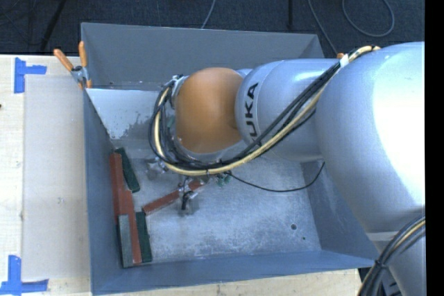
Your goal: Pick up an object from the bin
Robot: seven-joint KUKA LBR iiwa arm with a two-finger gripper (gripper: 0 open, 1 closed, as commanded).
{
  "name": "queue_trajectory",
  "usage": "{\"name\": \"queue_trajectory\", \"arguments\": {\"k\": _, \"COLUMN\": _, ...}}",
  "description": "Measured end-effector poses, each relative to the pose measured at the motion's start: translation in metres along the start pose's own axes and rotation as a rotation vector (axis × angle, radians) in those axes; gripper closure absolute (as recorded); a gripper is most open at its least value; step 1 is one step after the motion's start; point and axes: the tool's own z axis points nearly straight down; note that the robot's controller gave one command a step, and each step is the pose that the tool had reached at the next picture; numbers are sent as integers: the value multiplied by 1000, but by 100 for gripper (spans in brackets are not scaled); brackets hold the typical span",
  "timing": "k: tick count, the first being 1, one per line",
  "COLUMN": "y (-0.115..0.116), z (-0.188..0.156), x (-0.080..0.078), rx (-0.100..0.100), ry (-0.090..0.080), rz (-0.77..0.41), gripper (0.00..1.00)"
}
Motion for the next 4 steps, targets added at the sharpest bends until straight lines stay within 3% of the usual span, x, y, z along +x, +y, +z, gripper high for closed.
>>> {"name": "queue_trajectory", "arguments": {"k": 1, "y": 0, "z": 0, "x": 0, "rx": 0, "ry": -1, "rz": 5, "gripper": 0}}
{"name": "queue_trajectory", "arguments": {"k": 2, "y": 0, "z": 0, "x": -1, "rx": 1, "ry": -3, "rz": 6, "gripper": 100}}
{"name": "queue_trajectory", "arguments": {"k": 3, "y": -1, "z": -79, "x": -3, "rx": 4, "ry": -9, "rz": 11, "gripper": 100}}
{"name": "queue_trajectory", "arguments": {"k": 4, "y": 0, "z": -100, "x": -4, "rx": 2, "ry": -5, "rz": 15, "gripper": 100}}
